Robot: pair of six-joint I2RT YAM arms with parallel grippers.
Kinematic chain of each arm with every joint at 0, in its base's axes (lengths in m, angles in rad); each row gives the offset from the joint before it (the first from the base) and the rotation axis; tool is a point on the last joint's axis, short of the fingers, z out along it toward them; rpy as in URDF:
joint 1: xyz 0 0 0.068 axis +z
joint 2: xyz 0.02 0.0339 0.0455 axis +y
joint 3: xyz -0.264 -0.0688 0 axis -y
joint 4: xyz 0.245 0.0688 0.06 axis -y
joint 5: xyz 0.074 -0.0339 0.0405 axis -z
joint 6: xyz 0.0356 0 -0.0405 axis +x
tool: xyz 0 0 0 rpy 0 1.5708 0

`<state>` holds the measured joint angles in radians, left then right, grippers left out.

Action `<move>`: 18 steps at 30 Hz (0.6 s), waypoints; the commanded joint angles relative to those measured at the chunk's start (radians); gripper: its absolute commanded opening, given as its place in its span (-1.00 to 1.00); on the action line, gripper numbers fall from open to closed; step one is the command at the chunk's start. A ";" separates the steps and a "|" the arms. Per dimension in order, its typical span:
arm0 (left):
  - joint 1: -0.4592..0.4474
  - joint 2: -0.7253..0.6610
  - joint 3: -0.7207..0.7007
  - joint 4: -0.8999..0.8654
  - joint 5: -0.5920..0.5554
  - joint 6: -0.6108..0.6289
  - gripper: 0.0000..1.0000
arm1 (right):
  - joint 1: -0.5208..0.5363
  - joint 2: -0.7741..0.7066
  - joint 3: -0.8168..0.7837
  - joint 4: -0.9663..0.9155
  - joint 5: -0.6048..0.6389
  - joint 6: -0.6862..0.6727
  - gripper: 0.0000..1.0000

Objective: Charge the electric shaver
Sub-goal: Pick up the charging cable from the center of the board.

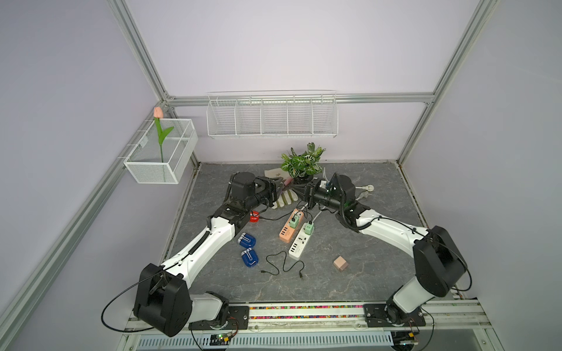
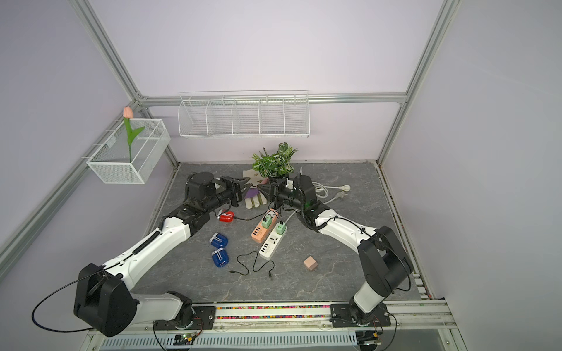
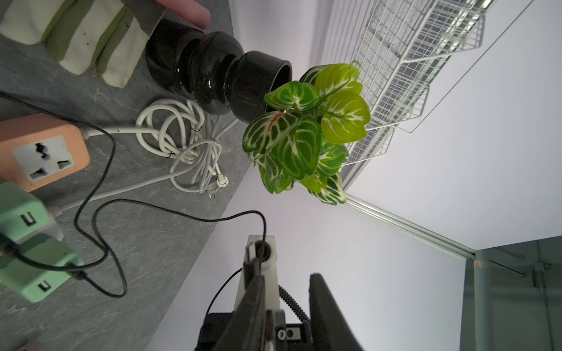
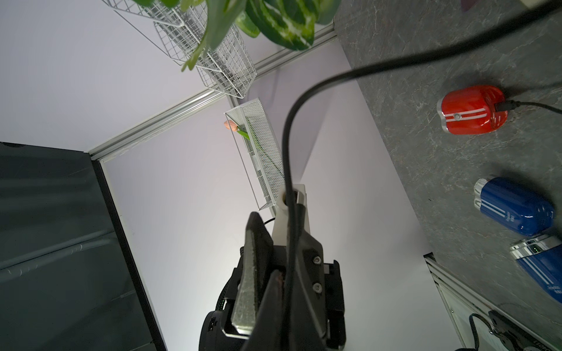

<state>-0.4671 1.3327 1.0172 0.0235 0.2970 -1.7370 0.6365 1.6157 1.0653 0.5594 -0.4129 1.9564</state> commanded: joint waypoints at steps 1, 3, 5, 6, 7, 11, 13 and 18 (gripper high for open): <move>0.016 -0.005 0.032 -0.114 0.029 0.054 -0.30 | -0.010 -0.049 -0.025 0.048 -0.005 0.043 -0.86; 0.020 -0.015 0.027 -0.129 0.017 0.072 -0.11 | -0.010 -0.055 -0.028 0.051 -0.010 0.045 -0.86; 0.023 -0.006 0.017 -0.095 0.023 0.072 -0.06 | -0.009 -0.059 -0.031 0.050 -0.016 0.044 -0.86; 0.023 0.005 0.015 -0.073 0.030 0.070 -0.05 | -0.007 -0.062 -0.034 0.049 -0.018 0.045 -0.86; 0.024 0.014 0.016 -0.049 0.036 0.066 -0.05 | -0.005 -0.066 -0.038 0.047 -0.019 0.045 -0.86; 0.023 0.044 0.024 0.041 0.046 0.056 -0.02 | -0.001 -0.075 -0.051 0.038 -0.031 0.045 -0.86; 0.023 0.046 0.026 0.061 0.045 0.059 0.04 | -0.001 -0.081 -0.062 0.032 -0.028 0.041 -0.86; 0.023 0.048 0.010 0.081 0.089 0.059 -0.42 | -0.001 -0.082 -0.065 0.048 -0.016 0.045 -0.86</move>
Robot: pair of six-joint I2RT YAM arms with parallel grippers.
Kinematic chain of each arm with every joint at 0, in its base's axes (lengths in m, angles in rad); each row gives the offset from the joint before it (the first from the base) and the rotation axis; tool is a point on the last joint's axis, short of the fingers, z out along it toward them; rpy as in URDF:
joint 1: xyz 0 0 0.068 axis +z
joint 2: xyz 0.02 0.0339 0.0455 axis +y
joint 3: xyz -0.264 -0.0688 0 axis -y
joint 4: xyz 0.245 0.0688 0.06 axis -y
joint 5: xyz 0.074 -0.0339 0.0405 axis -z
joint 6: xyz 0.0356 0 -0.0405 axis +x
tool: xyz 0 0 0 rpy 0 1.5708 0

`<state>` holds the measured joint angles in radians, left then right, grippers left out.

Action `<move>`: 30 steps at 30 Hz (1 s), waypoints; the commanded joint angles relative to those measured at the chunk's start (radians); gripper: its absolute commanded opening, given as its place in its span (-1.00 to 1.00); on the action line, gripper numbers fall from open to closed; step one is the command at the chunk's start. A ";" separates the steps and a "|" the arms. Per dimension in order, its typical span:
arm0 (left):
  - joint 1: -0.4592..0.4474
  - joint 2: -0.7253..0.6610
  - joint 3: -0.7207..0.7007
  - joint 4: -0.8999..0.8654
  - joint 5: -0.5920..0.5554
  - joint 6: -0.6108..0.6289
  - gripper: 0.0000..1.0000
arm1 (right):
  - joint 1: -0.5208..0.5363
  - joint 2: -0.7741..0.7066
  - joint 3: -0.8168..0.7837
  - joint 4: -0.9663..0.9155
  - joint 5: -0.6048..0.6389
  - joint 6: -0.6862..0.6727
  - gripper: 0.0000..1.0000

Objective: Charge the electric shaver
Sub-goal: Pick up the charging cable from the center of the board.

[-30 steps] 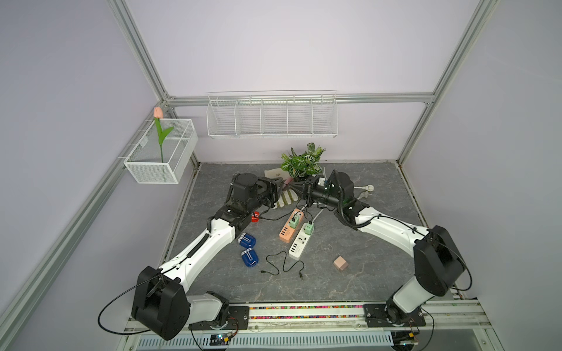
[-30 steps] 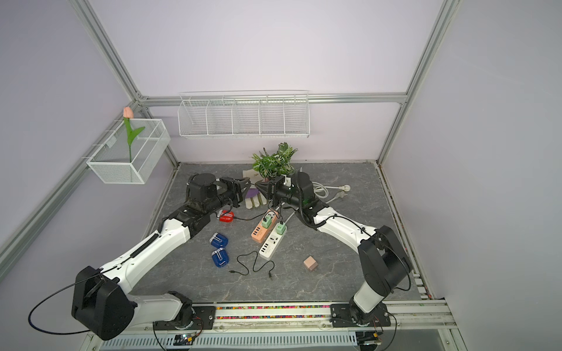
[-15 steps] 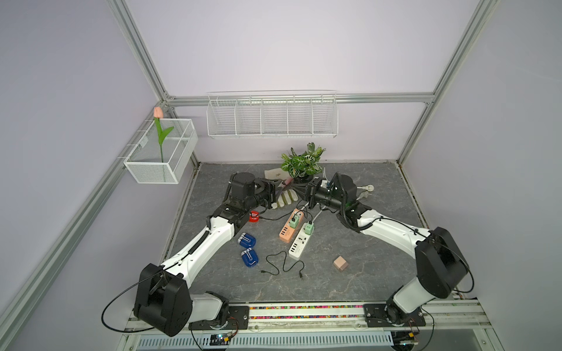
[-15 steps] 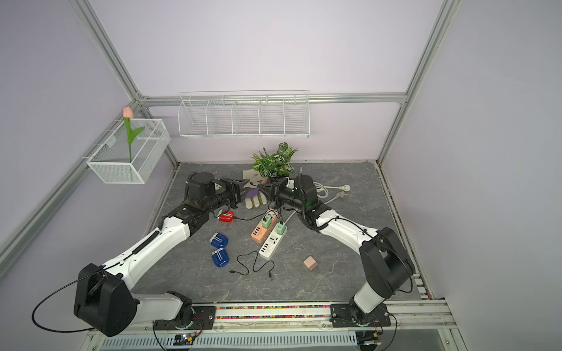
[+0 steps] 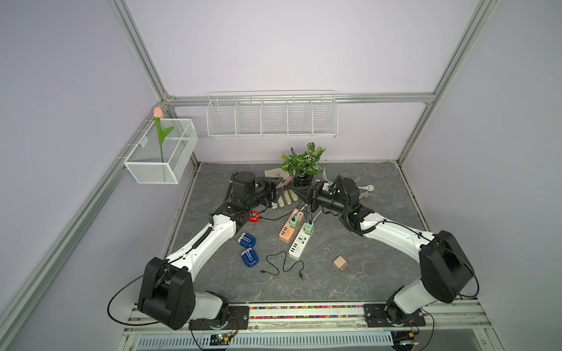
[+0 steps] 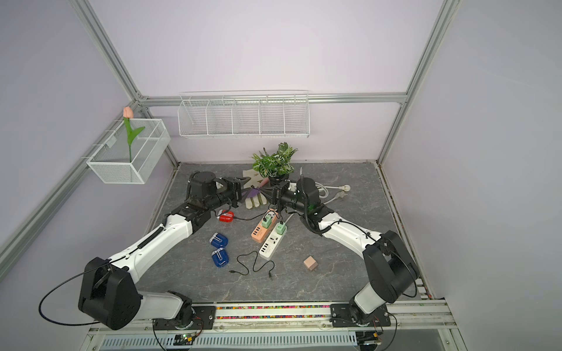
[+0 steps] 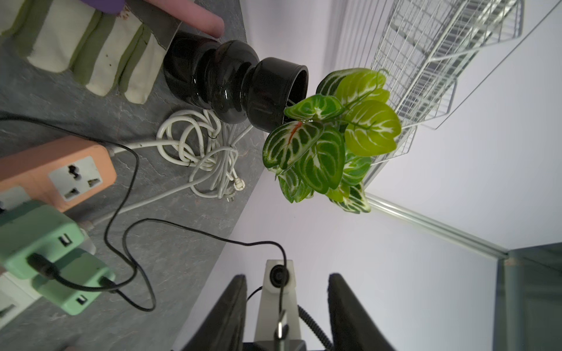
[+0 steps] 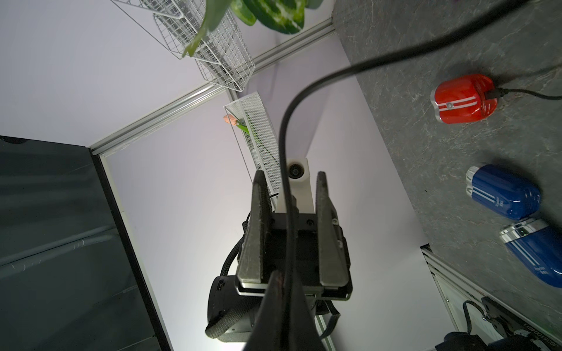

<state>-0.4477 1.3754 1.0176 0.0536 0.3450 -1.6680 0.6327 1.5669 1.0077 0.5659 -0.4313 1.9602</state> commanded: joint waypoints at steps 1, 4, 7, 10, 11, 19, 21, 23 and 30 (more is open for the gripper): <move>0.004 0.008 0.005 0.051 0.045 -0.013 -0.49 | 0.003 -0.033 -0.005 0.042 0.003 0.042 -0.87; 0.004 0.006 0.000 0.048 0.059 -0.013 -0.59 | 0.004 -0.033 -0.006 0.046 0.002 0.043 -0.87; 0.004 0.004 0.001 0.031 0.066 -0.008 -0.60 | 0.004 -0.034 -0.011 0.049 0.003 0.045 -0.87; 0.004 0.003 -0.003 0.026 0.067 -0.007 -0.67 | 0.002 -0.034 -0.012 0.054 0.005 0.047 -0.86; 0.004 0.002 -0.002 0.026 0.068 -0.005 -0.70 | 0.002 -0.033 -0.012 0.053 0.005 0.047 -0.86; 0.004 -0.001 -0.001 -0.009 0.069 0.013 -1.00 | -0.003 -0.052 -0.030 0.044 0.011 0.043 -0.86; 0.004 -0.006 -0.001 -0.014 0.064 0.014 -1.00 | -0.005 -0.062 -0.037 0.037 0.015 0.040 -0.86; 0.004 -0.012 0.000 -0.021 0.057 0.015 -1.00 | -0.008 -0.064 -0.039 0.027 0.016 0.036 -0.87; 0.001 -0.016 0.007 -0.026 0.040 0.019 -1.00 | 0.008 -0.049 -0.017 0.016 0.011 0.028 -0.86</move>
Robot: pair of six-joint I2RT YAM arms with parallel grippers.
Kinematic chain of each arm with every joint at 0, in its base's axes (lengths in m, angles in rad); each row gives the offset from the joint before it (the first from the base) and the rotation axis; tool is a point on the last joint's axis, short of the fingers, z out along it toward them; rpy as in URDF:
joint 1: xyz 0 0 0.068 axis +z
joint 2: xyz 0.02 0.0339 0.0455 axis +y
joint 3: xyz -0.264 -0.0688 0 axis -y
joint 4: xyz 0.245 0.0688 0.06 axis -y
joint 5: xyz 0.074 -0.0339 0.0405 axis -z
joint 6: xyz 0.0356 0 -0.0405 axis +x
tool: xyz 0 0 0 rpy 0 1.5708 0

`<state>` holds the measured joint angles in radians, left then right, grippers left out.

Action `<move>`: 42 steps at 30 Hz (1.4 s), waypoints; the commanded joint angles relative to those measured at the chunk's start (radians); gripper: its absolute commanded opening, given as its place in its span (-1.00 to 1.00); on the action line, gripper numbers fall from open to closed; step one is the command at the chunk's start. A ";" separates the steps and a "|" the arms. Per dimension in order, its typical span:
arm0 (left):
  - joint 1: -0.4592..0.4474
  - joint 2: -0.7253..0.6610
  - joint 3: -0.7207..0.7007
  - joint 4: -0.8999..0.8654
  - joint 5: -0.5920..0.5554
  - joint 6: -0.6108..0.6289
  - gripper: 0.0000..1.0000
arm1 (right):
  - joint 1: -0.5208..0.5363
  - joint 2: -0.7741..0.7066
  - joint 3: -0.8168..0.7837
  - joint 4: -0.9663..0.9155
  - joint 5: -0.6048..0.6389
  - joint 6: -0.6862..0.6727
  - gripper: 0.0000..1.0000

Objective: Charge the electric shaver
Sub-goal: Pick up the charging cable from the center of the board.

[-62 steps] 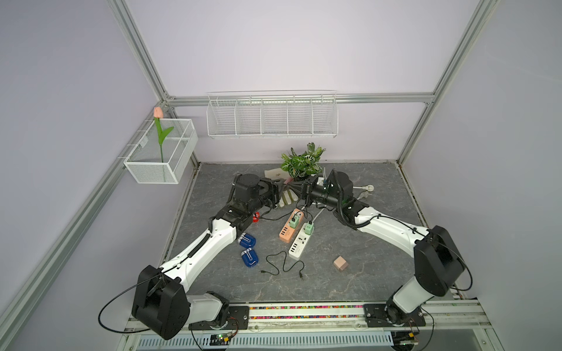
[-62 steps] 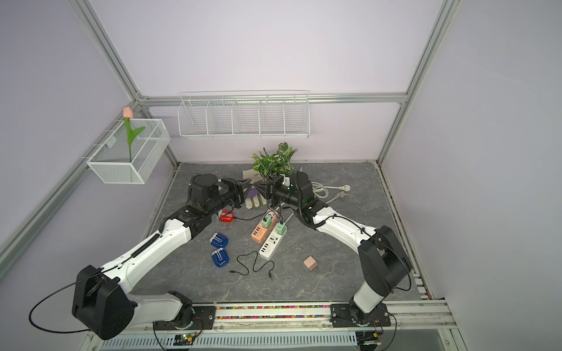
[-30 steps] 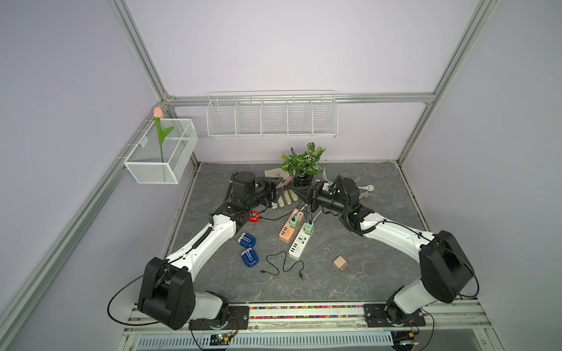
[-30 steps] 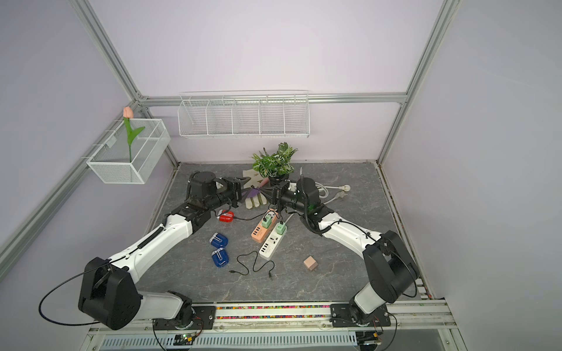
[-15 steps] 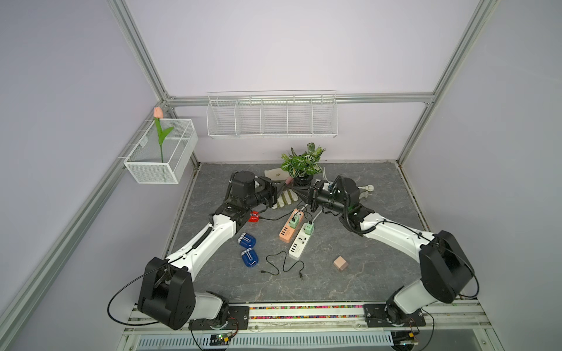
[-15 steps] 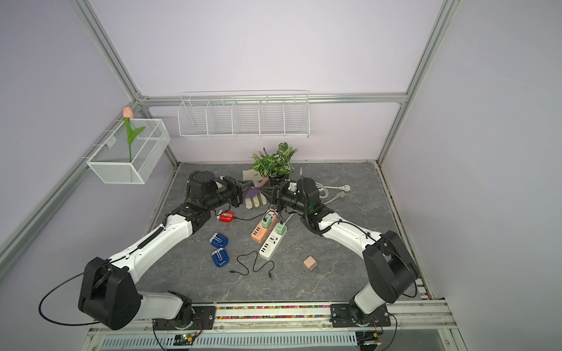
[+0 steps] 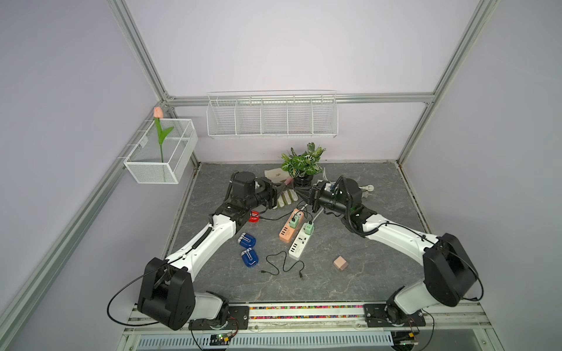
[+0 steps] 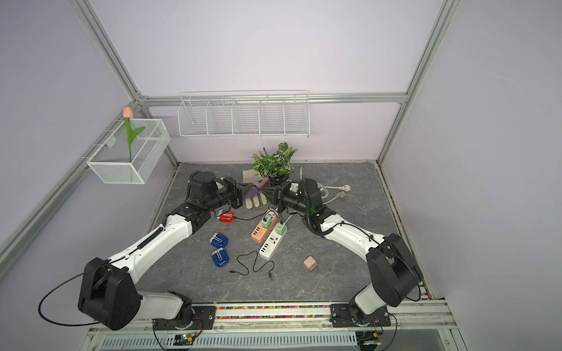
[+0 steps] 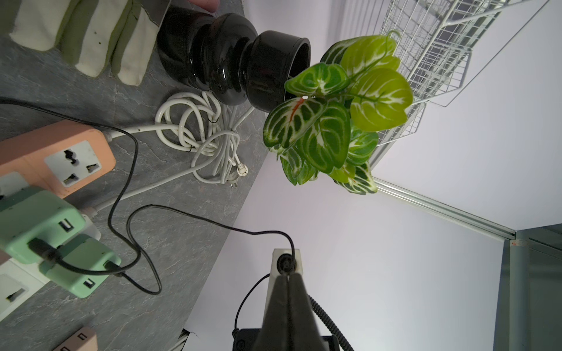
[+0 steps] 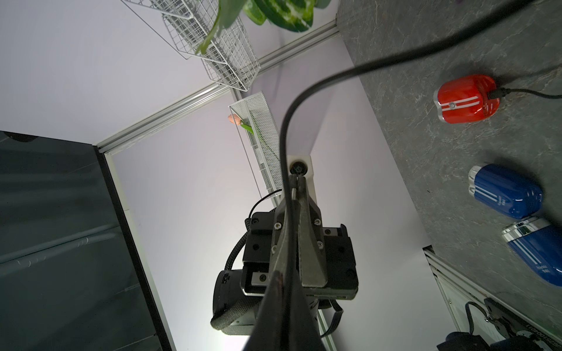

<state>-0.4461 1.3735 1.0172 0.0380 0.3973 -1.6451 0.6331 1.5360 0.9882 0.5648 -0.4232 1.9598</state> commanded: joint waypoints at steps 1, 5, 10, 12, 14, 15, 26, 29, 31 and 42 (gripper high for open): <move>0.000 -0.013 0.005 -0.013 -0.012 -0.005 -1.00 | 0.007 -0.018 0.001 0.018 0.004 0.031 -0.86; -0.001 -0.010 -0.006 -0.013 -0.002 -0.004 -0.56 | 0.008 -0.023 -0.001 0.019 0.001 0.031 -0.86; 0.003 0.017 -0.006 0.021 0.033 0.001 -0.48 | 0.008 -0.022 0.002 0.022 -0.040 0.043 -0.87; 0.010 0.023 -0.006 0.026 0.052 0.008 -0.51 | 0.003 -0.023 0.001 0.014 -0.063 0.044 -0.86; 0.013 0.021 -0.009 0.027 0.065 0.015 -0.60 | -0.003 -0.026 -0.007 0.022 -0.072 0.044 -0.86; 0.013 0.019 -0.010 0.029 0.073 0.017 -0.62 | -0.007 -0.027 -0.011 0.024 -0.079 0.045 -0.86; 0.013 0.008 -0.022 0.011 0.111 0.034 -0.99 | -0.025 0.011 -0.013 0.087 -0.126 0.093 -0.86; 0.012 0.002 -0.023 0.010 0.102 0.030 -1.00 | -0.027 0.010 -0.012 0.078 -0.132 0.089 -0.87; 0.014 -0.001 -0.022 0.011 0.096 0.027 -1.00 | -0.027 0.008 -0.014 0.068 -0.131 0.085 -0.87; -0.008 -0.079 -0.018 -0.096 -0.080 0.015 -1.00 | 0.040 -0.016 0.010 -0.060 -0.042 0.012 0.18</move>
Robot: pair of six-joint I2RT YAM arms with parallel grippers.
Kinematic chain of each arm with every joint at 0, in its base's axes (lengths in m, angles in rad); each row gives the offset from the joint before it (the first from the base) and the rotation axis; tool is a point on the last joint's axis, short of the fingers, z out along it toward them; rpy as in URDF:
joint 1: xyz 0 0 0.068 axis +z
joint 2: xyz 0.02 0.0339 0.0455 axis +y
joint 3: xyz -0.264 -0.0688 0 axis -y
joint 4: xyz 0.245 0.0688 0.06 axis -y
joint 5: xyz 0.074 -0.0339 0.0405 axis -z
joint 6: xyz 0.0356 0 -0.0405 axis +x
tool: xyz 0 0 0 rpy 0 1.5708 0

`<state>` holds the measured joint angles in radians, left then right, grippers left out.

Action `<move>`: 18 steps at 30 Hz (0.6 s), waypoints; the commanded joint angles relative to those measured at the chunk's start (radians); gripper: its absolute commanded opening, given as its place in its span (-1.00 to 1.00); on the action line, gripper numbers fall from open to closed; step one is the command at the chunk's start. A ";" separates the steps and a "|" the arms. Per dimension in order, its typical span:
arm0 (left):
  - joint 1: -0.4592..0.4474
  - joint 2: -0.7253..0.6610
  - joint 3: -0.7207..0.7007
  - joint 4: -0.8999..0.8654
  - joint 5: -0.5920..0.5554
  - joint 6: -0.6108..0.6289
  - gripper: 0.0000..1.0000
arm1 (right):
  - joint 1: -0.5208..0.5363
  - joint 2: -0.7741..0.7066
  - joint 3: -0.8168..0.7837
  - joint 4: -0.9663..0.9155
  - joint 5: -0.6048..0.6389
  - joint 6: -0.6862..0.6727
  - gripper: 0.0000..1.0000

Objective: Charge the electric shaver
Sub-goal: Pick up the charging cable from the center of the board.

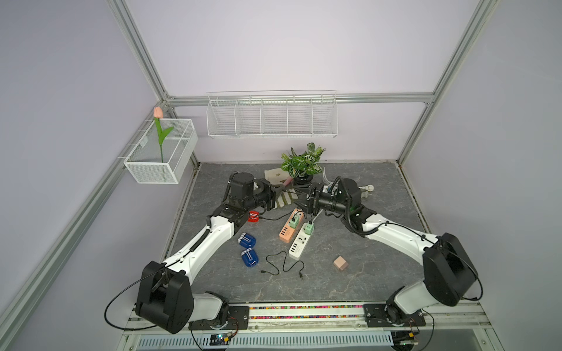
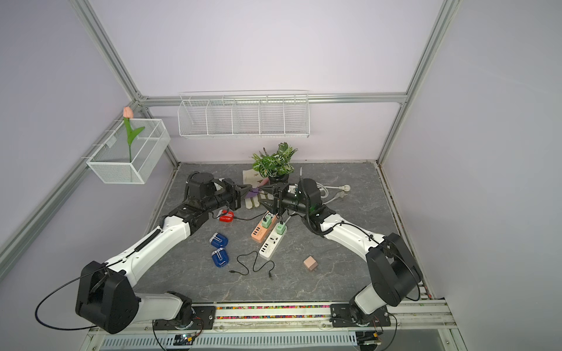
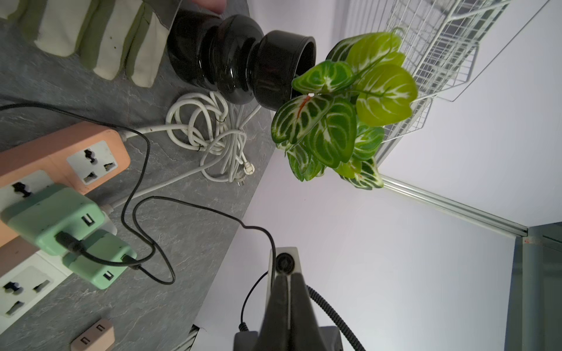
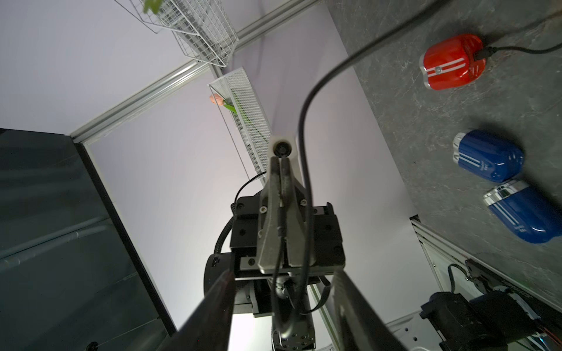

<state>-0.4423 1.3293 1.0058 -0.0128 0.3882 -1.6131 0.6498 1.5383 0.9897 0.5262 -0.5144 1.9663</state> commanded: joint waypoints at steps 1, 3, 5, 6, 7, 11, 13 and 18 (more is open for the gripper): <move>-0.016 -0.038 -0.009 -0.048 -0.083 -0.017 -1.00 | 0.026 -0.013 0.015 -0.022 0.060 0.005 0.18; -0.027 -0.041 -0.014 -0.050 -0.101 -0.020 -1.00 | 0.031 -0.001 0.036 -0.029 0.072 0.000 0.13; -0.035 -0.038 -0.012 -0.050 -0.107 -0.018 -1.00 | 0.033 0.020 0.066 -0.031 0.076 -0.003 0.07; -0.038 -0.036 -0.010 -0.053 -0.110 -0.016 -1.00 | 0.034 0.033 0.083 -0.028 0.075 -0.003 0.05; -0.042 -0.036 -0.011 -0.052 -0.110 -0.016 -1.00 | 0.036 0.045 0.099 -0.024 0.073 -0.002 0.03; -0.042 -0.038 -0.017 -0.050 -0.117 -0.017 -1.00 | 0.042 0.074 0.132 -0.024 0.068 0.003 -0.09; -0.042 -0.039 -0.016 -0.049 -0.119 -0.015 -1.00 | 0.045 0.081 0.133 -0.026 0.065 0.005 -0.21; -0.042 -0.035 -0.012 -0.044 -0.113 -0.015 -1.00 | 0.047 0.106 0.147 -0.028 0.058 0.010 -0.30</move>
<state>-0.4828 1.2999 1.0012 -0.0517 0.2836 -1.6157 0.6884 1.6249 1.1091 0.4881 -0.4606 1.9522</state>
